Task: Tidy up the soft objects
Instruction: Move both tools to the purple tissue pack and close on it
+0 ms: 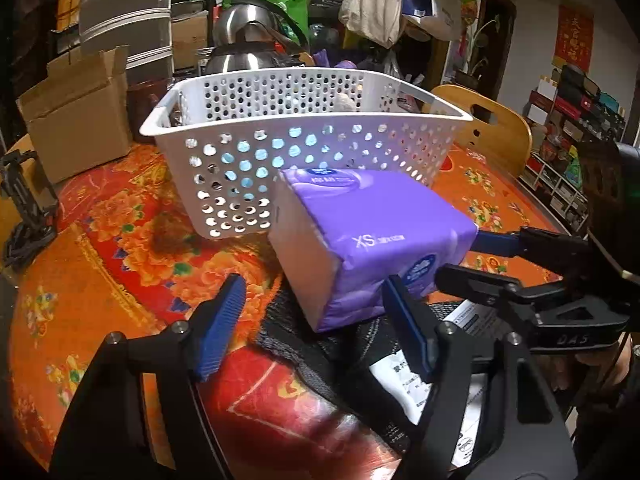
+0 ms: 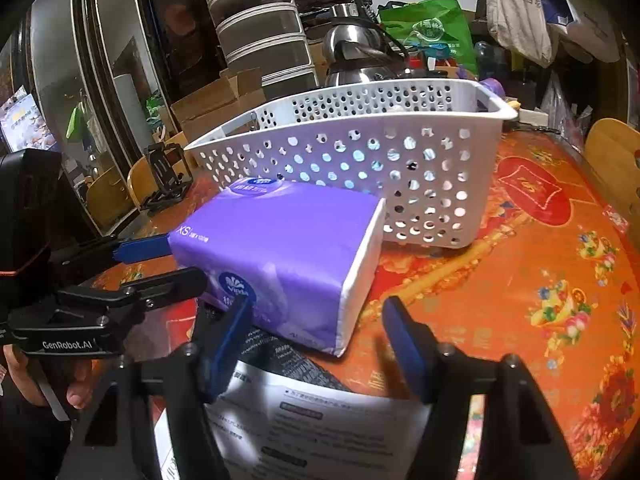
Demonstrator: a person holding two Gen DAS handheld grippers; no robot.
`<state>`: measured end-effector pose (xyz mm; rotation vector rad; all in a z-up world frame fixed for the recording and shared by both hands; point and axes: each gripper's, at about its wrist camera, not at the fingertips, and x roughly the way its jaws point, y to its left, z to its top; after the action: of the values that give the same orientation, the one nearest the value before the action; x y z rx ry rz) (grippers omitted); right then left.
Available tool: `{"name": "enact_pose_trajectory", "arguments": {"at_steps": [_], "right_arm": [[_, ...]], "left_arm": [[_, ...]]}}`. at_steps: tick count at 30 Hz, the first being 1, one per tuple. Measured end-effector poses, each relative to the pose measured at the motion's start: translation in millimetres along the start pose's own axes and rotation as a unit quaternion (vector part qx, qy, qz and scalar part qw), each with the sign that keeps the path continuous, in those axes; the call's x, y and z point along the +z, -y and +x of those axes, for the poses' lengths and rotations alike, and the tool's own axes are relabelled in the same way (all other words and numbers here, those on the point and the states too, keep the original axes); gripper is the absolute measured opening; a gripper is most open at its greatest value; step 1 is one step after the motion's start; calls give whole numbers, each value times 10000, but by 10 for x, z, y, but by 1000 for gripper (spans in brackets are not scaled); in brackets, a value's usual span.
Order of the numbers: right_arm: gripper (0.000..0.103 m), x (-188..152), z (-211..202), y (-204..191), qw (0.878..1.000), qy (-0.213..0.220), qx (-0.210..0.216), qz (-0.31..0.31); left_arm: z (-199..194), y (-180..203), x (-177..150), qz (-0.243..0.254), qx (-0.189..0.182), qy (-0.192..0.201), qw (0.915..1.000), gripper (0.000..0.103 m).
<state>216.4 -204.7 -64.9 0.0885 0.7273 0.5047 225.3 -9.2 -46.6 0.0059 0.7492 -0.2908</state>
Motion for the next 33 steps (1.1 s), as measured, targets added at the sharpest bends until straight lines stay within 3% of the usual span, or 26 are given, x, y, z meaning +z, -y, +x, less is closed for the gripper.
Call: {"name": "enact_pose_trajectory", "arguments": {"at_steps": [11,18,33], "right_arm": [[50,37,24,-56,9997,5,45,-236],[41,8,-7,-105,9992,42,-165,-358],[36,29,-271,-352,9964,359,-521,-570]], "left_arm": [[84,142,56,298,-407,-66,9987,46],[47,152,26,210,-332,20,9992,36],[-242,201,-73,340,-167,201,9991,32]]}}
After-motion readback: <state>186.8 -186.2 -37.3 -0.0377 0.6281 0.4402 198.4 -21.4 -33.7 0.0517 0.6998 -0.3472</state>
